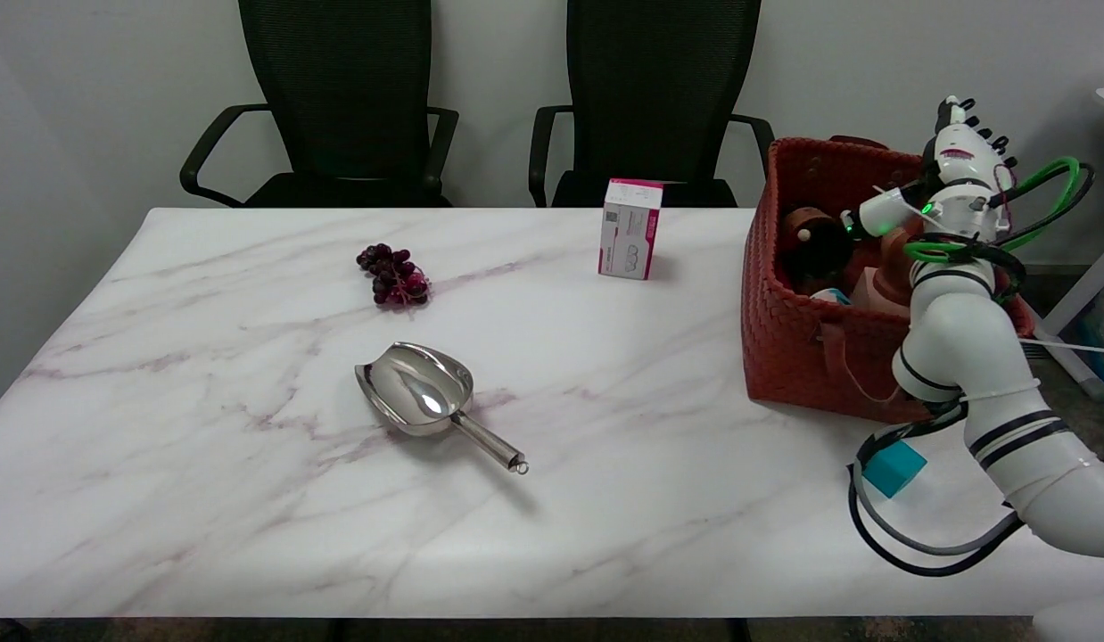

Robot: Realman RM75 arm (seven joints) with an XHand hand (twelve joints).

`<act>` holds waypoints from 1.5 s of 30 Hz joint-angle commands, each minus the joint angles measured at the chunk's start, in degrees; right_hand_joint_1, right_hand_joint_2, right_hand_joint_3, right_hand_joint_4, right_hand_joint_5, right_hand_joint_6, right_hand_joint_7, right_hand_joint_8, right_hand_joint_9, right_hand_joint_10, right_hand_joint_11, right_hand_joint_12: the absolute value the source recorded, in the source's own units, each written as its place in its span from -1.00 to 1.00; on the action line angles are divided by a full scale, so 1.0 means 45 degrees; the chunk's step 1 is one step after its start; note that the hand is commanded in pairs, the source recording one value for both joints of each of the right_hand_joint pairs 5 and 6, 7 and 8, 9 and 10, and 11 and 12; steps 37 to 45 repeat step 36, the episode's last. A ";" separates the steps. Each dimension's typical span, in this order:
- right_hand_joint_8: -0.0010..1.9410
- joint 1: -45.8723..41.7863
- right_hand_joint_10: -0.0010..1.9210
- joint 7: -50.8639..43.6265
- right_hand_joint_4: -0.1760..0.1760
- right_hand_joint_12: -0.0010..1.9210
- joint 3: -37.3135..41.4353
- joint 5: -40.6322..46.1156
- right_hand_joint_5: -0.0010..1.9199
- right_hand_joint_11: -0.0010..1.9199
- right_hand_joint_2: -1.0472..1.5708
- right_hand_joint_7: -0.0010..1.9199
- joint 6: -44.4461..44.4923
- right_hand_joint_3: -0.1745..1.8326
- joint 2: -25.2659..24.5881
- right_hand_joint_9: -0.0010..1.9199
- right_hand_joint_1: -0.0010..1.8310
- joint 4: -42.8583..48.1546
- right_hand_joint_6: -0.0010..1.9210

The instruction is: Place the wooden mortar into the brown storage basket.

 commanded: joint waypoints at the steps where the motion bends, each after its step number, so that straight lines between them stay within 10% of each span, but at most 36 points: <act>1: -0.77 0.0029 -0.76 -0.1529 0.00 -0.90 -0.0022 0.1485 -0.94 -0.90 -0.38 -0.77 -0.0092 0.47 0.0101 -0.76 0.50 0.0408 -0.94; 13: -0.78 -0.0357 -0.76 -0.1362 0.00 -0.91 -0.0276 0.2266 -0.94 -0.91 -0.41 -0.77 0.0937 0.42 0.0217 -0.76 0.49 0.3936 -0.94; 21: -0.71 -0.1964 -0.70 0.1397 0.00 -0.83 0.0277 -0.1516 -0.93 -0.83 -0.32 -0.71 0.1882 0.40 -0.0007 -0.70 0.42 0.6047 -0.93; 32: -0.59 -0.2923 -0.63 0.6880 0.00 -0.73 -0.3384 -0.8822 -0.94 -0.73 -0.16 -0.59 0.5333 0.30 -0.0185 -0.63 0.39 0.6019 -0.94; 45: -0.58 -0.2945 -0.62 0.8872 0.00 -0.72 -0.4910 -0.9622 -0.94 -0.72 -0.14 -0.57 0.6228 0.32 -0.0160 -0.62 0.39 0.5970 -0.94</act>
